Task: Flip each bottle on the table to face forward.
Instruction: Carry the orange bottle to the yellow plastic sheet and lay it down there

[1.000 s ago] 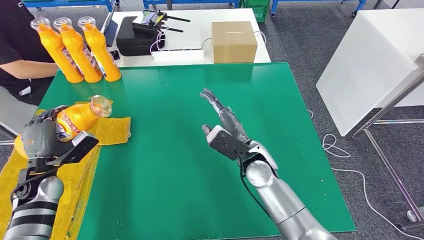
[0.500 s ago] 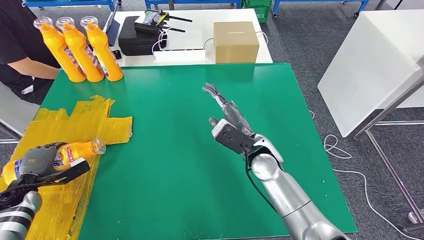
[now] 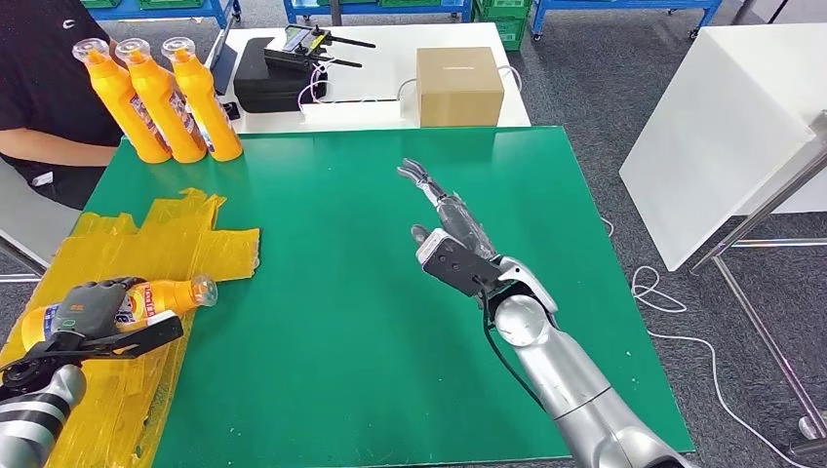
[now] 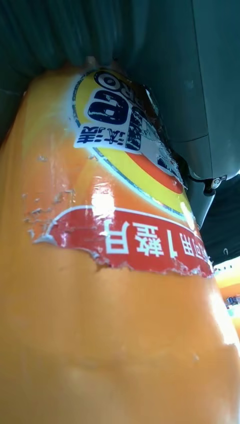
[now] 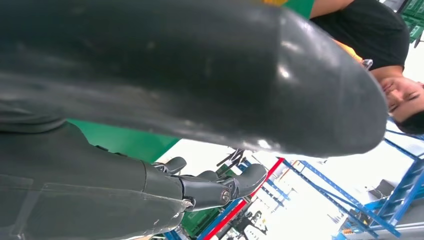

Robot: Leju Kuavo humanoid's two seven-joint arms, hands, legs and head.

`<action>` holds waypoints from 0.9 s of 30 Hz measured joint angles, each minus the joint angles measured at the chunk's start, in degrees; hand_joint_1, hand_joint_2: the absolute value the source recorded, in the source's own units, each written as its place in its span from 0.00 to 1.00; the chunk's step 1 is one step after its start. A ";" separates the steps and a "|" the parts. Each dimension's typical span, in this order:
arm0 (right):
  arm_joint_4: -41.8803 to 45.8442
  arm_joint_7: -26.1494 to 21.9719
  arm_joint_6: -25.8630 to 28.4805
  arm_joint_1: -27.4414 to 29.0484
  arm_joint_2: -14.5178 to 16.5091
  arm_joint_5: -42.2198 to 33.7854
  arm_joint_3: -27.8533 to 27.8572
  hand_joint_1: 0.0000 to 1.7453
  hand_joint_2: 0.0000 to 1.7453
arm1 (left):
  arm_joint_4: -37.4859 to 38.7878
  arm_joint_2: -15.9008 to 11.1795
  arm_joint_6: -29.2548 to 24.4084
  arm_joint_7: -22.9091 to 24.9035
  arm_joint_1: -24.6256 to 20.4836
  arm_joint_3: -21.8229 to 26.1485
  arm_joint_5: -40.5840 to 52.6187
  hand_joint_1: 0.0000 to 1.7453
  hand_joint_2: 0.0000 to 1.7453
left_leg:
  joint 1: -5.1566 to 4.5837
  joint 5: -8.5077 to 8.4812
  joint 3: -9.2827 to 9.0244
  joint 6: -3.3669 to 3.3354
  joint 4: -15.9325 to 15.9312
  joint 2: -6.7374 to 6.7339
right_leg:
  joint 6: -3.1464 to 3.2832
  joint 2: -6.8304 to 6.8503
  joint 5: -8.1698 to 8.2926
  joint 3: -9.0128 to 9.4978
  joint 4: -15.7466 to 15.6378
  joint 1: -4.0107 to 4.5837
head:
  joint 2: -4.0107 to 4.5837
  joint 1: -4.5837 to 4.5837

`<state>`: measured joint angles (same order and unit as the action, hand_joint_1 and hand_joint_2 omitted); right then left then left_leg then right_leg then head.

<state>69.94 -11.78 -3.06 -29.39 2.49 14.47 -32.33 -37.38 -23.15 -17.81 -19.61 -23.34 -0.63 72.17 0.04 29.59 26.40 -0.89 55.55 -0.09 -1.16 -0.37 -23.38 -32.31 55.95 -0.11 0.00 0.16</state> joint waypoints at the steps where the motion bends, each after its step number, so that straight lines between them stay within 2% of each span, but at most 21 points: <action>1: 0.00 0.00 0.00 -0.01 -0.02 0.00 0.00 0.00 0.00 | 0.02 -0.03 0.00 0.00 -0.02 -0.12 0.00 1.00 1.00 | 0.00 0.00 -0.01 0.00 0.00 0.00 | 0.00 0.00 0.00 0.01 0.00 0.00 | 0.00 0.00; 21: 0.01 0.00 0.00 -0.03 -0.06 0.00 -0.02 0.00 0.00 | 0.42 -0.08 0.00 -0.02 -0.17 -0.31 -0.02 1.00 1.00 | 0.00 0.00 -0.08 0.01 0.00 0.00 | 0.00 0.00 0.00 0.06 0.02 0.00 | 0.00 -0.01; 25: 0.01 0.03 -0.08 -0.04 -0.06 0.04 -0.02 0.00 0.00 | 0.38 -0.09 -0.18 -1.27 -0.07 -0.31 -1.22 0.00 0.00 | 0.00 -0.01 -0.09 0.01 0.00 -0.01 | 0.00 0.00 0.00 0.05 0.02 0.00 | 0.00 -0.01; 27: -0.10 0.06 -0.32 -0.05 -0.04 0.39 -0.05 0.00 0.00 | -0.92 0.01 0.10 -5.45 1.06 -0.41 -4.91 0.00 0.00 | 0.00 -0.01 -0.12 0.01 0.00 -0.02 | 0.00 0.00 0.00 0.04 0.02 0.02 | 0.00 -0.01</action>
<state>69.84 -11.72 -3.38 -29.45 2.44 14.86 -32.39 -38.30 -23.14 -17.71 -25.06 -22.28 -1.04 67.25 0.03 29.58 26.28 -0.87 55.56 -0.11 -1.16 -0.37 -23.38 -32.27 55.97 -0.09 0.00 0.15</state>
